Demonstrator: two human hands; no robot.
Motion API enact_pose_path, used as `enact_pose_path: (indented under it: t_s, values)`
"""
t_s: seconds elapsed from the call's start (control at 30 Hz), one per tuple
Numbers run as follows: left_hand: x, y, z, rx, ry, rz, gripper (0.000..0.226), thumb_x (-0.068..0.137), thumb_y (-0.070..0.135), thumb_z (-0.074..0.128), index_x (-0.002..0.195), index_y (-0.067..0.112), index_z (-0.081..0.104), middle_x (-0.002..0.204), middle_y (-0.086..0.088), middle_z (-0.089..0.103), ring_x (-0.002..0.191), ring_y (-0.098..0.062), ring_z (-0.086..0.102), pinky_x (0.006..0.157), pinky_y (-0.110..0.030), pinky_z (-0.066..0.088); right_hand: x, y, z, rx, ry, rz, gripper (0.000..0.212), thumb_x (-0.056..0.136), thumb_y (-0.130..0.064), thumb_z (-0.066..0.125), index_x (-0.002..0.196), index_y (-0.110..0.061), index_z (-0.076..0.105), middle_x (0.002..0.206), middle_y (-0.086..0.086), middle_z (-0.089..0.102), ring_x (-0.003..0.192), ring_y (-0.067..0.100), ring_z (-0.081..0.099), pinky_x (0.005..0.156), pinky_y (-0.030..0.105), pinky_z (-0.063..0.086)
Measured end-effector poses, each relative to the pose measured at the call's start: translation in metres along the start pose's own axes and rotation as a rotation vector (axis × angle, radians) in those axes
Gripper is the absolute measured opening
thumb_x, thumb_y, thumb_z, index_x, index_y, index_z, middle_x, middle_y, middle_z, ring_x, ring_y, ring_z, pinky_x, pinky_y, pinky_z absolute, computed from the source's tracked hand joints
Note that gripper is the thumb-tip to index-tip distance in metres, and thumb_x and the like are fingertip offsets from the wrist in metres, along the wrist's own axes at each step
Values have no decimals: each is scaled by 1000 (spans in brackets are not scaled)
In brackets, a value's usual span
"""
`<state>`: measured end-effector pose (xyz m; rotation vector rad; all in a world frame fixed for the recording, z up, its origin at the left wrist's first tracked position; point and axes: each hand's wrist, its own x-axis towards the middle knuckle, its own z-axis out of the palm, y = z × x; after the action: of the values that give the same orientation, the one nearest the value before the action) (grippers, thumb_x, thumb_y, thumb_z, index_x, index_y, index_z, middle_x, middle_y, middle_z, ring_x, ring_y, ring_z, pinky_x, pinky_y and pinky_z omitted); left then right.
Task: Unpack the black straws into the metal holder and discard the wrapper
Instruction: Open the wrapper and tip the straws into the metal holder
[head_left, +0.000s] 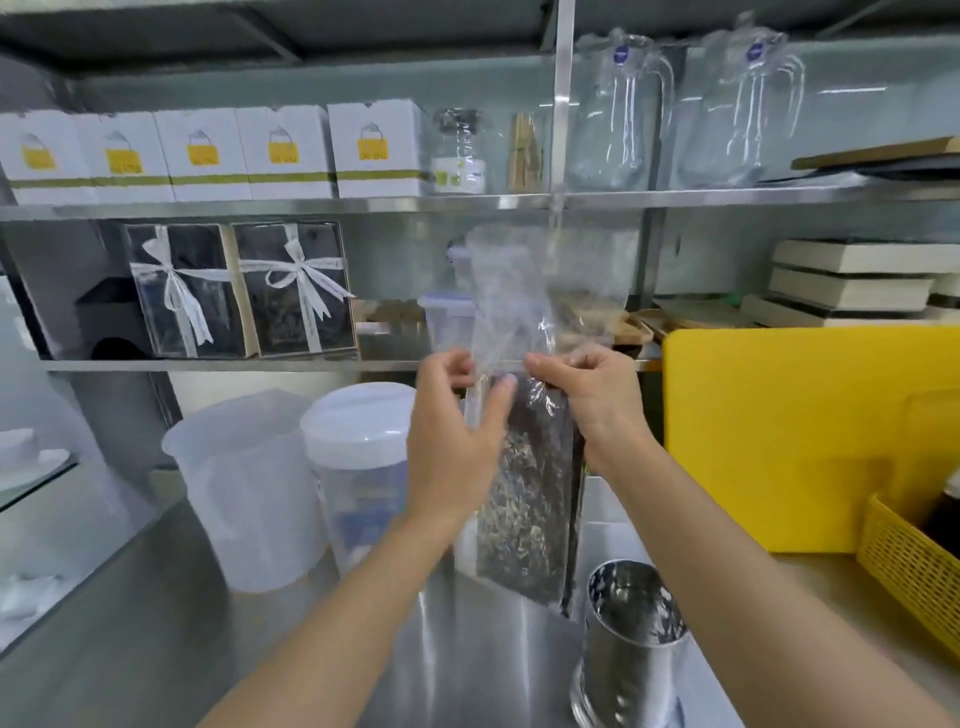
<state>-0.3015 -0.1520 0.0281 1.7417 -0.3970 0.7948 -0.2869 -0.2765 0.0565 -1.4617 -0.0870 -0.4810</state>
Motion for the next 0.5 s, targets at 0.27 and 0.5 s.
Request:
enact_pose_path:
  t_s: [0.27,0.5]
  values:
    - [-47,30,14,-50,-454,-97,83,56,36,84,115,29,26,120,13,37,114,2,39,87,-2,31,-42,-4,-29,-116,33,-27,44,65,-31,79,49,-20,39,55,3,44,58,18,47,59,31,40]
    - [-63,44,21,-307,-421,-221,34,76,5,70,86,27,46,98,7,60,102,-18,61,89,-30,49,-72,-6,-62,-111,-146,23,42,68,-27,77,54,-18,39,58,15,56,54,17,56,50,24,44]
